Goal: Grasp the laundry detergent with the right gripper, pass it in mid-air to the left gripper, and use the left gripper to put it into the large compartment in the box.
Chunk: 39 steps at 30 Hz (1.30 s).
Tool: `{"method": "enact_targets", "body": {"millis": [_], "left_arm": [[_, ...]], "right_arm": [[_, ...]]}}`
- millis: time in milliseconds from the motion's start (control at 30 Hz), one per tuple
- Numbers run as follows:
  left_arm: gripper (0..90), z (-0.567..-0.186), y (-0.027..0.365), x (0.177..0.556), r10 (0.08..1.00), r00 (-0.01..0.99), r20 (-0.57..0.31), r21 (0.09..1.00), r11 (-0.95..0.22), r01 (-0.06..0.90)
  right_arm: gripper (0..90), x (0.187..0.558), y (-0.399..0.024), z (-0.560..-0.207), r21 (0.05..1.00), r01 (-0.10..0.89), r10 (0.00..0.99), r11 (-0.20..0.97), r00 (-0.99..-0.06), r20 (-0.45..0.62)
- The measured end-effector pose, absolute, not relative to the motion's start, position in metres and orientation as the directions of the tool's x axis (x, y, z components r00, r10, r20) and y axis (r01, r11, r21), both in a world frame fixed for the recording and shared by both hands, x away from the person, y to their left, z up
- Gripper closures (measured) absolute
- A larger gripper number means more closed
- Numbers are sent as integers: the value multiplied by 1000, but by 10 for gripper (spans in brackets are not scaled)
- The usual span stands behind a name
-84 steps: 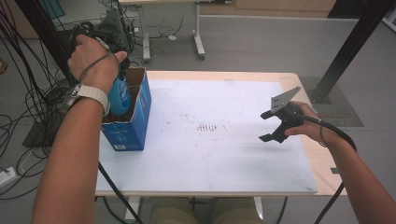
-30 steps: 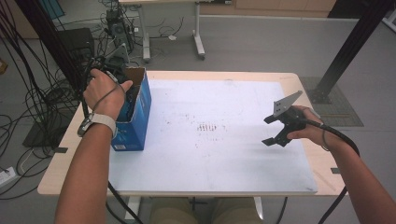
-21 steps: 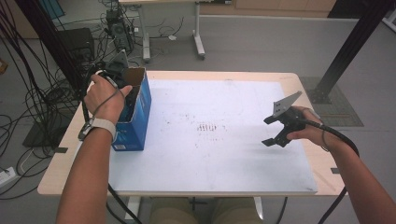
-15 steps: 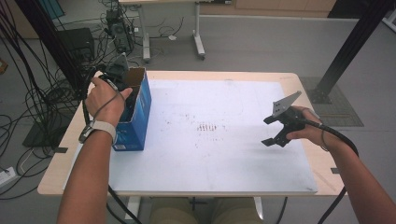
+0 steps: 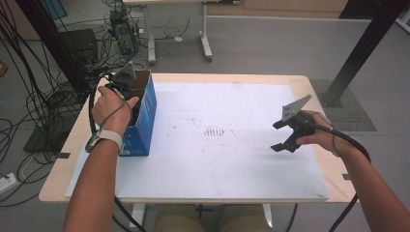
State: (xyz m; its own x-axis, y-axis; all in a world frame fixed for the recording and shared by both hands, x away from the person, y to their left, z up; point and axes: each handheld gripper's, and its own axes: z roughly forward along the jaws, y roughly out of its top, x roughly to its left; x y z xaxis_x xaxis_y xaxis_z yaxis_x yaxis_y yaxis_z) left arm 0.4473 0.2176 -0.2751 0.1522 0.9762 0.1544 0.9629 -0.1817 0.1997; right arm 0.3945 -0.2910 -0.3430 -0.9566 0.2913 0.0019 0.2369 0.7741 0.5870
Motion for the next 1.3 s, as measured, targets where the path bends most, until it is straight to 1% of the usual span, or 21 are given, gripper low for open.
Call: {"method": "enact_targets", "body": {"millis": [1300], "left_arm": [[371,-279,219,447,978,147,148,201,-175,964]], "right_arm": [[106,392,-290,-343,577,232,291,783,-957,-10]]}}
